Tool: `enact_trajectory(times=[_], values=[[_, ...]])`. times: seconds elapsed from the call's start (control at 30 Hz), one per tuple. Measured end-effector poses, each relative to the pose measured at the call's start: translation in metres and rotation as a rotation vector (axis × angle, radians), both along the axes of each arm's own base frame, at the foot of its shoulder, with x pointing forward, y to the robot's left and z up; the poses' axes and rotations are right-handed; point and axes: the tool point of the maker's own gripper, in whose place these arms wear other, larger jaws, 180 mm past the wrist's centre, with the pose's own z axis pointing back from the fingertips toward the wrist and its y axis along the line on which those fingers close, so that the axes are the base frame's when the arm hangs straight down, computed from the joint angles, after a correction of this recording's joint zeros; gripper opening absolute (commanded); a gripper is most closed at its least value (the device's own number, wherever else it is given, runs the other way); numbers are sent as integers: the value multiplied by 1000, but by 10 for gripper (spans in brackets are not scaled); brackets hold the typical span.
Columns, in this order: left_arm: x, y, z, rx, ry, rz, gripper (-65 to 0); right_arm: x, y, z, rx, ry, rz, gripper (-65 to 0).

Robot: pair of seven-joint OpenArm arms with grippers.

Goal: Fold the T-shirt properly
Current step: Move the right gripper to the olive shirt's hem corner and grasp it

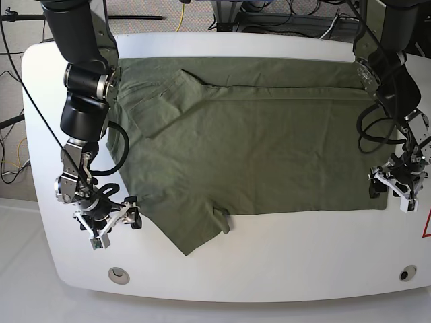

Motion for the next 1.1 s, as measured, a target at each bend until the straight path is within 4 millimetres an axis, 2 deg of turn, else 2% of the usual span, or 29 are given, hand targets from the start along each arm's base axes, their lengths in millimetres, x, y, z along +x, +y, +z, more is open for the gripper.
enact_trajectory(times=[0.3, 0.47, 0.73, 1.1], values=[[2, 8, 7, 11, -23, 7, -218, 0, 20, -4, 32, 11, 40, -146], [0, 11, 7, 10, -12, 13, -219, 4, 20, -12, 65, 27, 8, -146], [3, 12, 10, 13, -17, 13, -218, -2, 20, -28, 80, 50, -1, -143], [3, 11, 9, 14, -17, 10, -216, -2, 21, -38, 130, 20, -35, -142]])
